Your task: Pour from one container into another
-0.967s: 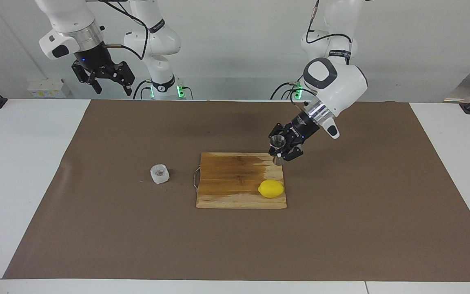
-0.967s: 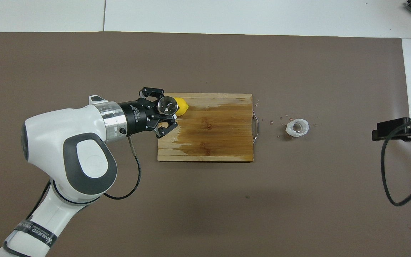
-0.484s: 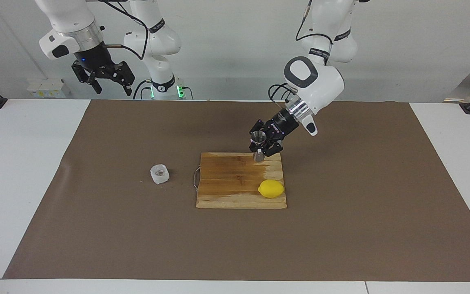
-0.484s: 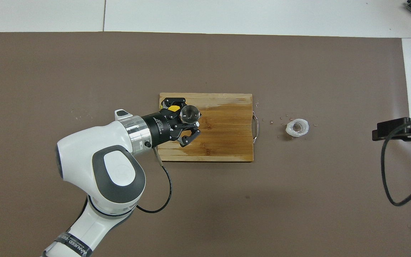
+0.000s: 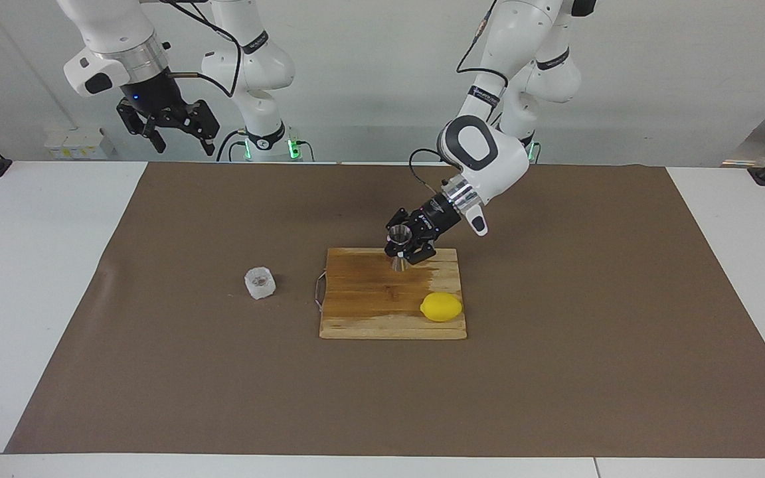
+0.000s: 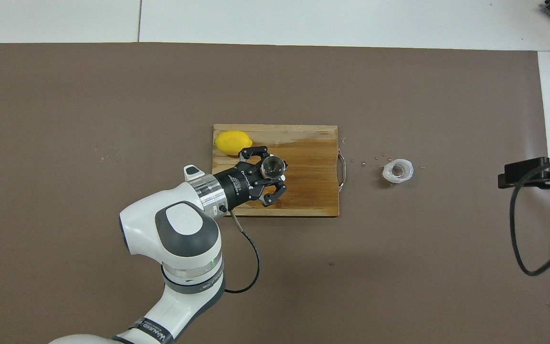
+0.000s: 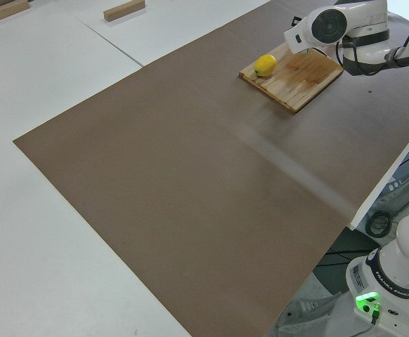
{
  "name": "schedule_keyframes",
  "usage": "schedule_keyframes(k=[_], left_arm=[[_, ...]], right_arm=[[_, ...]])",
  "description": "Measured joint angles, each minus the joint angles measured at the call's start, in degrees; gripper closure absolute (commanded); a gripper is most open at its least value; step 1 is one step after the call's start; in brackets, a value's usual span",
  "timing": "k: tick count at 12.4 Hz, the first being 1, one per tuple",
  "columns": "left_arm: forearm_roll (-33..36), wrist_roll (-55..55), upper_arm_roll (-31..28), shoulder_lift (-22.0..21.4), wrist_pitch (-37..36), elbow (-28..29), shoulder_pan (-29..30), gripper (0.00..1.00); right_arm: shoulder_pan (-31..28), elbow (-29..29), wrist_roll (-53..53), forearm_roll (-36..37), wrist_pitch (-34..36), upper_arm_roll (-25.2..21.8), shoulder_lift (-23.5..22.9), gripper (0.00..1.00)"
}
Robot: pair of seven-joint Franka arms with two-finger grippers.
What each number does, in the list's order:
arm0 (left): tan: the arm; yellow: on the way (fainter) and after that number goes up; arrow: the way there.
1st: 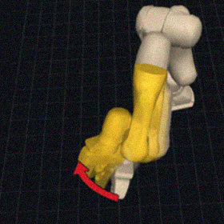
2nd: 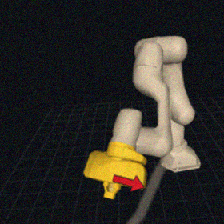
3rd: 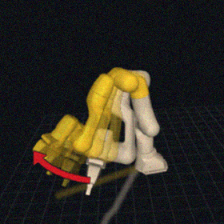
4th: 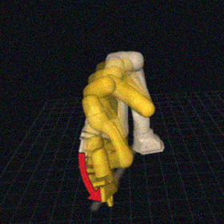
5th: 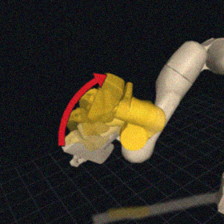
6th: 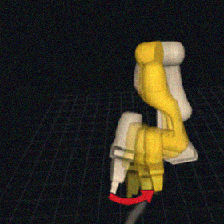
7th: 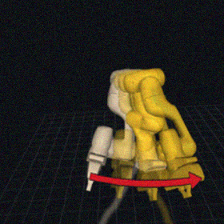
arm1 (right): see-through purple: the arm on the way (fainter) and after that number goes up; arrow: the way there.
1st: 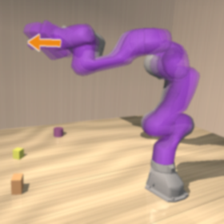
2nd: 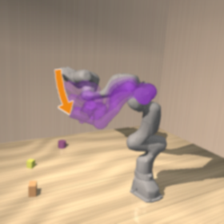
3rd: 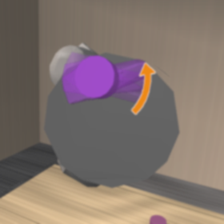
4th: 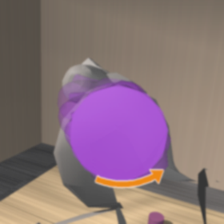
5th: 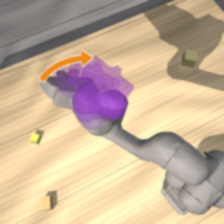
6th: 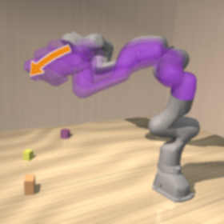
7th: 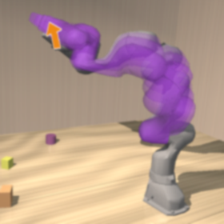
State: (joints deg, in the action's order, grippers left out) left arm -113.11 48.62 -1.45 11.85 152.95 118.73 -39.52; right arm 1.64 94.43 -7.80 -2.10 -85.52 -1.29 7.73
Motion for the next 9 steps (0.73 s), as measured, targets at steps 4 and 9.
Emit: schedule_keyframes(k=[4, 9], left_arm=[[-5.8, -5.5, 0.2, 4.2, -1.2, -1.9, -1.5, 1.00], [-9.8, -9.3, 0.2, 5.8, -2.0, -2.5, -1.5, 1.00]], right_arm=[[0.0, 0.0, 0.0, 0.0, 0.0, 0.0, 0.0, 0.00], [0.0, 0.0, 0.0, 0.0, 0.0, 0.0, 0.0, 0.00]])
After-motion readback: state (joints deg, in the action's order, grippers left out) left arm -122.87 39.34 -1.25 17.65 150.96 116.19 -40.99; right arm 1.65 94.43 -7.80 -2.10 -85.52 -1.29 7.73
